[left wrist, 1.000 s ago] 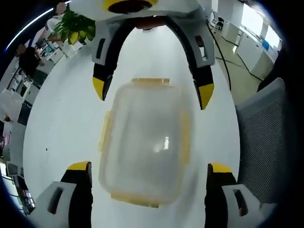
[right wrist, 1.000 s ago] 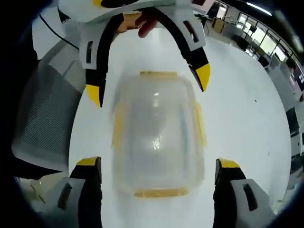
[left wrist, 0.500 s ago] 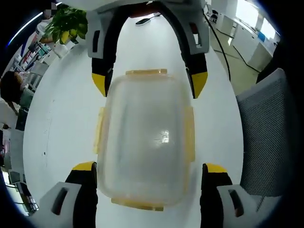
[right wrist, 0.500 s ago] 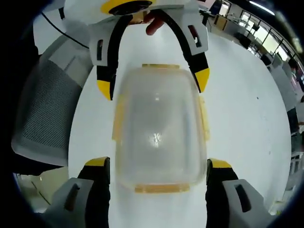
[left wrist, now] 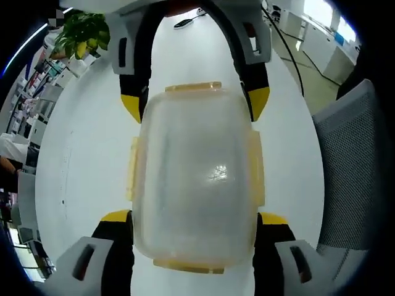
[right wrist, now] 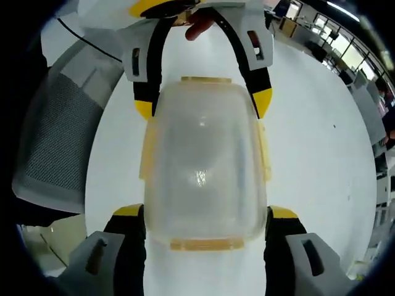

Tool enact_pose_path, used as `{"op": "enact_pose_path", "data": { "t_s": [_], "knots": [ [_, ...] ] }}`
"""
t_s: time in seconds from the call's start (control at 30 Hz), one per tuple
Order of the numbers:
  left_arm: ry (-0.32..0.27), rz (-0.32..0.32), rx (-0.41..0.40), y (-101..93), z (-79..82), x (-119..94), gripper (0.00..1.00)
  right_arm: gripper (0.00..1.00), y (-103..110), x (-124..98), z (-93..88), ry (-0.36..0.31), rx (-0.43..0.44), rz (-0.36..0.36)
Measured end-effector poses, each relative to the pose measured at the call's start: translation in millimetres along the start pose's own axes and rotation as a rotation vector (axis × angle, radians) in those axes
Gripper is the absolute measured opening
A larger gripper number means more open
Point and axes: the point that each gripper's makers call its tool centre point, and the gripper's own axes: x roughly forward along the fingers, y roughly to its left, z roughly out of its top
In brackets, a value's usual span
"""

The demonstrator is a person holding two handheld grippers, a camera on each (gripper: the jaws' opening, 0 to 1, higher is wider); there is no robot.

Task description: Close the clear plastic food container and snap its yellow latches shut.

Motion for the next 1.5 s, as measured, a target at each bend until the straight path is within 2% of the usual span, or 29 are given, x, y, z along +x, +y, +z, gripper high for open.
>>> {"op": "enact_pose_path", "data": {
  "t_s": [0.7, 0.93, 1.1, 1.3, 1.5],
  "knots": [
    [-0.020, 0.012, -0.020, 0.2, -0.3, 1, 0.76, 0.76, 0, 1, 0.8, -0.016, 0.002, -0.001],
    [-0.013, 0.021, -0.048, -1.5, -6.9, -2, 0.76, 0.76, -1, 5, 7.7, -0.011, -0.025, 0.007],
    [0.019, 0.032, -0.071, -3.1, -14.1, -3, 0.76, 0.76, -1, 7, 13.8, -0.010, -0.048, 0.017],
    [-0.015, 0.035, -0.088, -2.7, -23.2, -7, 0.76, 0.76, -2, 10, 21.3, -0.019, -0.053, 0.018],
    [0.000, 0.036, -0.089, -1.9, -33.4, -10, 0.76, 0.76, -2, 14, 33.5, -0.011, -0.058, 0.018]
  ]
}}
